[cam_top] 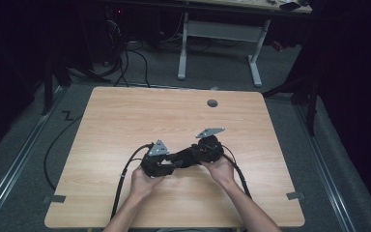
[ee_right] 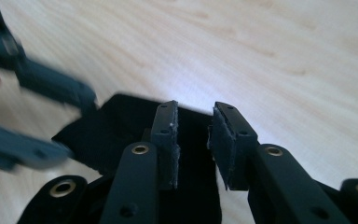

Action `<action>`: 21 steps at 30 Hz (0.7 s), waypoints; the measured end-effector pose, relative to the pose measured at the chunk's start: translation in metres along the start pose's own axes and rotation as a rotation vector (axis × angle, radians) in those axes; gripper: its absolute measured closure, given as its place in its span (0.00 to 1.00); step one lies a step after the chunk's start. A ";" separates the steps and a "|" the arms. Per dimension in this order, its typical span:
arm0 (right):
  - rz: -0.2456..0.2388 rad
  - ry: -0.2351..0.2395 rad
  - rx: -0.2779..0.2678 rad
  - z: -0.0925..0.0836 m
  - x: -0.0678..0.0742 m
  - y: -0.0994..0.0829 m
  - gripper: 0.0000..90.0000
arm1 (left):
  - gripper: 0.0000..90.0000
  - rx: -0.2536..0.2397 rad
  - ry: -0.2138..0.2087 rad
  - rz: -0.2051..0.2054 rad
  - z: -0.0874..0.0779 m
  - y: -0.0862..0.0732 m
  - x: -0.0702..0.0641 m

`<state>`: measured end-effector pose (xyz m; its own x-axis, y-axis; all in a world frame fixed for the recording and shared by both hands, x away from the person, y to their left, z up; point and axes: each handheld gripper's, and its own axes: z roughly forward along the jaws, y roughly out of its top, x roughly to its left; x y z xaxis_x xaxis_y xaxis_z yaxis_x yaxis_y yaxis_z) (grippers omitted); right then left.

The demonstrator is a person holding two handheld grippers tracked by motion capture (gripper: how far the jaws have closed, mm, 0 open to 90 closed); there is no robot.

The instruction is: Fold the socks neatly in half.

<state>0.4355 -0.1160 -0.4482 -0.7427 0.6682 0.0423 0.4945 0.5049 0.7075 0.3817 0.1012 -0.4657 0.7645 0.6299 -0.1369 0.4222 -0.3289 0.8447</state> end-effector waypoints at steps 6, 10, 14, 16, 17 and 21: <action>-0.022 -0.001 -0.006 -0.004 0.007 -0.017 0.75 | 0.63 -0.003 0.021 -0.101 0.006 0.007 0.007; -0.022 0.012 -0.020 -0.003 0.010 -0.024 0.70 | 0.67 0.052 0.032 -0.098 0.018 0.005 0.006; -0.053 0.031 -0.017 0.000 0.013 -0.035 0.63 | 0.69 0.105 0.055 -0.105 0.030 0.001 0.012; -0.066 0.027 -0.005 0.002 0.014 -0.042 0.62 | 0.70 0.115 0.061 -0.086 0.033 0.001 0.013; -0.074 0.022 -0.003 0.004 0.013 -0.046 0.61 | 0.71 0.111 0.062 -0.081 0.035 0.000 0.014; -0.071 0.013 0.012 0.006 0.008 -0.062 0.61 | 0.71 0.110 0.065 -0.076 0.039 0.001 0.015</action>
<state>0.4014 -0.1385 -0.4962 -0.7819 0.6234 0.0012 0.4455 0.5573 0.7007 0.4125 0.0830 -0.4867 0.6966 0.6991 -0.1612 0.5309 -0.3512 0.7713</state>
